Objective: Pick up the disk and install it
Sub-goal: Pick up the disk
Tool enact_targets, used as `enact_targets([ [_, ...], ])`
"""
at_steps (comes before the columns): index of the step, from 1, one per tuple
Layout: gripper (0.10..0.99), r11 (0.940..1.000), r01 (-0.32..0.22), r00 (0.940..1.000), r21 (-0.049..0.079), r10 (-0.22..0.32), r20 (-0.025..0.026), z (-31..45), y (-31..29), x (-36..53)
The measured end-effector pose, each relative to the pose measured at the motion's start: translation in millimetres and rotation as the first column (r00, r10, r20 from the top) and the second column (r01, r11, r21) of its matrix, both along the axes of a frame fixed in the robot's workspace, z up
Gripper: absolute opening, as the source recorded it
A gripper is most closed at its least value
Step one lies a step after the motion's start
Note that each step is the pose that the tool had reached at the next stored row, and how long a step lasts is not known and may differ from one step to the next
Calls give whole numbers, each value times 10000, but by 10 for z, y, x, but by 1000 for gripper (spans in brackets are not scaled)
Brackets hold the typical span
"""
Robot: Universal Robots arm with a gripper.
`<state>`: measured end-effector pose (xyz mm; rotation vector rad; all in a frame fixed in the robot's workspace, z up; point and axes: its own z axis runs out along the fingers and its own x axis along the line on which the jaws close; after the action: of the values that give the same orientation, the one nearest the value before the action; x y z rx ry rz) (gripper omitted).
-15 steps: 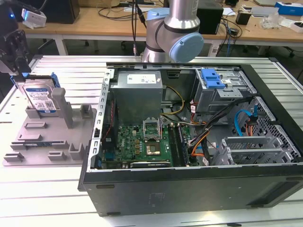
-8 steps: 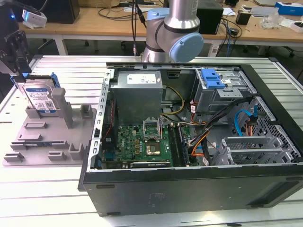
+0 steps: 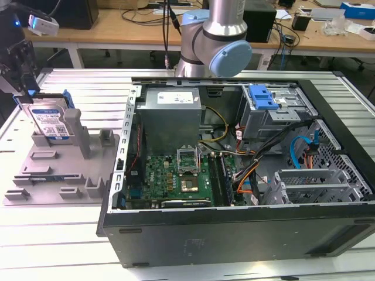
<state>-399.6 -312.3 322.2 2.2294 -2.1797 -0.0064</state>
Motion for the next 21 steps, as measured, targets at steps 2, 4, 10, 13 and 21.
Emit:
enact_targets([
  [2,482,10000,-3,10000,1,3,0,-11,0,-2],
  [4,482,10000,-7,10000,0,7,-1,-23,0,-4],
  [10,482,10000,-11,10000,1,11,1,-45,1,-5],
  [13,482,10000,-14,10000,1,14,0,-62,2,-5],
  [21,482,10000,-19,10000,0,19,0,-107,2,-7],
])
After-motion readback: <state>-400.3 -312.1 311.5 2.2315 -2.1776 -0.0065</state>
